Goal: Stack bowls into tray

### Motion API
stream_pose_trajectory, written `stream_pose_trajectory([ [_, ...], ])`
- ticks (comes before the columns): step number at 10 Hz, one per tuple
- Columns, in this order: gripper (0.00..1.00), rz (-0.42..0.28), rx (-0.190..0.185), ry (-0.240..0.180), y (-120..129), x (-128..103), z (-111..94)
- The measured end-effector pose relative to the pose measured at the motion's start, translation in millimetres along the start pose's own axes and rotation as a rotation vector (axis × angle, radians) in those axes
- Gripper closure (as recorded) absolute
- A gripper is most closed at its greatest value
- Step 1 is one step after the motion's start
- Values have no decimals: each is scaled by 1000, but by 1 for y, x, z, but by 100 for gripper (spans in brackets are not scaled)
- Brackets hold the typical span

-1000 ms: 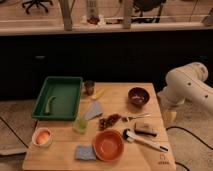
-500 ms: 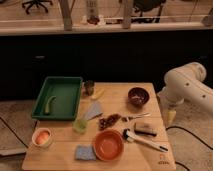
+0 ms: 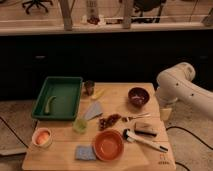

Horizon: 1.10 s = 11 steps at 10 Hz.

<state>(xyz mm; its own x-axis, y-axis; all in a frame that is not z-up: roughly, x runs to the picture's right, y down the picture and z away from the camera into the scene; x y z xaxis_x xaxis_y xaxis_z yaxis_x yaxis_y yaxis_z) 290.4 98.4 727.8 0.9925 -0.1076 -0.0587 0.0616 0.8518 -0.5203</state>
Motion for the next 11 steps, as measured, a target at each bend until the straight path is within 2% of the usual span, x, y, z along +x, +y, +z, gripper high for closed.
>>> stream_pose_trajectory([
  [4, 20, -54, 11, 25, -13, 3, 15],
  [11, 20, -139, 24, 36, -40, -1, 35],
])
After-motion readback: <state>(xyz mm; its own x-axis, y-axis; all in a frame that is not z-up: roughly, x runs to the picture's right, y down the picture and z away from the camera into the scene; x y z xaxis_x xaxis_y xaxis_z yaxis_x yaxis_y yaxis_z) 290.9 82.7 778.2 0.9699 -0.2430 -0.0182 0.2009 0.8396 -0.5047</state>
